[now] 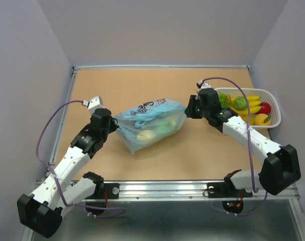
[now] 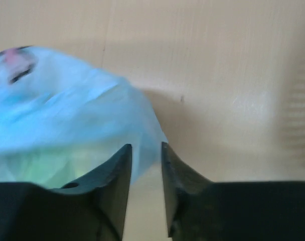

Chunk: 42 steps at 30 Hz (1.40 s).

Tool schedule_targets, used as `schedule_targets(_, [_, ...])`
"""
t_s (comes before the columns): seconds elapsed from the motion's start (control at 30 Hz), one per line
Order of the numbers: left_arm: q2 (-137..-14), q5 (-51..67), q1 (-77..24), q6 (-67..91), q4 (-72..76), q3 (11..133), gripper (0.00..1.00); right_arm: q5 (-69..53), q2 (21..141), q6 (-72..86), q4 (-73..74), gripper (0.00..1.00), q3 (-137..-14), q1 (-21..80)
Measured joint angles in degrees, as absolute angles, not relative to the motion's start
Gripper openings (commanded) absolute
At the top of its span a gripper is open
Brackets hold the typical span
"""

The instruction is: Untie the knot of the plastic bag and take out the fruit

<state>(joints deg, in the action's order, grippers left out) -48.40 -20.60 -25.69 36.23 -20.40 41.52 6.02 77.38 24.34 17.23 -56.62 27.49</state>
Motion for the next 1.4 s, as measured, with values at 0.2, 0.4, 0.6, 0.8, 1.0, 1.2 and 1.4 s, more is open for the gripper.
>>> schedule_targets(0.2, [-50.3, -14.2, -25.0, 28.1, -17.1, 44.0, 0.00, -4.1, 72.7, 11.9, 17.9, 0.80, -58.3, 28.2])
schedule_targets(0.4, [-54.7, -7.2, -25.0, 19.8, -14.6, 49.2, 0.00, -7.7, 78.9, 0.9, 18.3, 0.80, -67.4, 39.1])
schedule_targets(0.6, [-56.5, -4.3, -25.0, 15.5, -14.2, 50.0, 0.00, -8.5, 90.7, -2.7, 19.4, 0.77, -74.9, 43.2])
schedule_targets(0.8, [-57.0, -4.2, -25.0, 13.5, -13.6, 50.0, 0.00, -7.7, 96.0, -2.8, 22.4, 0.67, -75.0, 44.5])
schedule_targets(1.0, [-57.0, -6.5, -24.4, 12.5, -13.0, 50.0, 0.00, -6.5, 96.0, -2.6, 23.4, 0.43, -74.5, 44.7])
schedule_targets(1.2, [-57.1, -8.9, -21.6, 14.3, -11.7, 48.8, 0.00, -3.3, 94.3, -3.7, 25.1, 0.01, -69.8, 44.7])
schedule_targets(1.4, [-60.8, -9.4, -17.3, 17.8, -9.6, 47.5, 0.00, 6.9, 88.9, -5.4, 26.7, 0.01, -69.4, 44.4])
